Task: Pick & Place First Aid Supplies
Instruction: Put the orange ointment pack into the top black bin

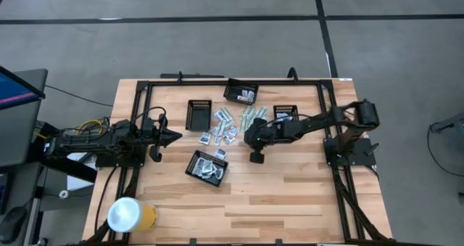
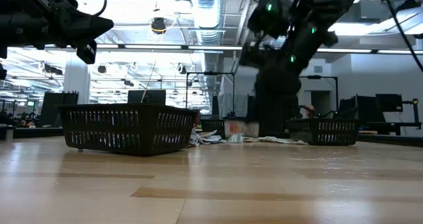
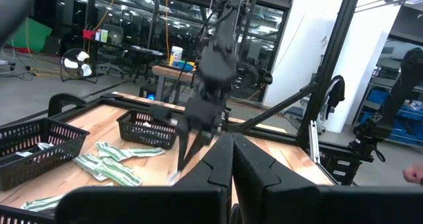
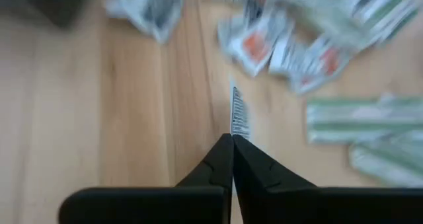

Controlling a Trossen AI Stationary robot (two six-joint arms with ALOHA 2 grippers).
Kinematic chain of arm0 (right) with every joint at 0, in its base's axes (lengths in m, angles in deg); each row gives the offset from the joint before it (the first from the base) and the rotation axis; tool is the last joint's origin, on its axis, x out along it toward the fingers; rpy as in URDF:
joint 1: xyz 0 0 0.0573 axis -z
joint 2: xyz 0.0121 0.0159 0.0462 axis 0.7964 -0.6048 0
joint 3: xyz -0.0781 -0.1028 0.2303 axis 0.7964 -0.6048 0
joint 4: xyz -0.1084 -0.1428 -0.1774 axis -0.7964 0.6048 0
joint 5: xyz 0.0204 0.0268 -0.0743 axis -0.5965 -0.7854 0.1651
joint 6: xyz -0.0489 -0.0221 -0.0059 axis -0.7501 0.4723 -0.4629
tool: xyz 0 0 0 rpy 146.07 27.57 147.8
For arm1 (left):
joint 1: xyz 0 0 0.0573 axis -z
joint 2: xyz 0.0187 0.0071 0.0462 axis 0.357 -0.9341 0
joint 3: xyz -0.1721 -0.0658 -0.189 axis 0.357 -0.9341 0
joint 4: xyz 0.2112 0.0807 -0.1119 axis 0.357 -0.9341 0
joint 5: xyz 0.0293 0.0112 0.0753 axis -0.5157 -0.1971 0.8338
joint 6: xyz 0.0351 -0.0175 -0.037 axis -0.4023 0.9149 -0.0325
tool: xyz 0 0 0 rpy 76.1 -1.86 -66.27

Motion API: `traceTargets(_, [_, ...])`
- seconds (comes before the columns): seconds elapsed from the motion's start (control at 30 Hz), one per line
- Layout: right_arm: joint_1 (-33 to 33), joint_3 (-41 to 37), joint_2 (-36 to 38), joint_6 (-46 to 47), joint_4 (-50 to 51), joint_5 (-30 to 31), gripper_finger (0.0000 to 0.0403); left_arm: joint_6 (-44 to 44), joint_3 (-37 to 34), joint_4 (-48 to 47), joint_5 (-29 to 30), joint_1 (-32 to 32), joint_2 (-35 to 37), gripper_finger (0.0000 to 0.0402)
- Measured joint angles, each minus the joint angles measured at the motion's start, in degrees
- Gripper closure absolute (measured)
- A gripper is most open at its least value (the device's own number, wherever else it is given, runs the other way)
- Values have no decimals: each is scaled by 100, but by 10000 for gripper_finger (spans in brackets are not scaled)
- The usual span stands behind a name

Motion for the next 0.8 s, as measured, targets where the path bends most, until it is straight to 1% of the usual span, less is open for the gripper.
traceTargets(0.23, [34,5,858,-229,55,4,402,0,0,0,0,0,0,394])
traceTargets(0.43, [108,8,1335,-344,49,17,403,0,0,0,-2,0,0,394])
traceTargets(0.57, [108,14,1464,-342,45,13,403,0,0,0,-1,0,0,394])
traceTargets(0.8, [91,16,1418,-338,46,-4,403,0,0,0,-2,0,0,394])
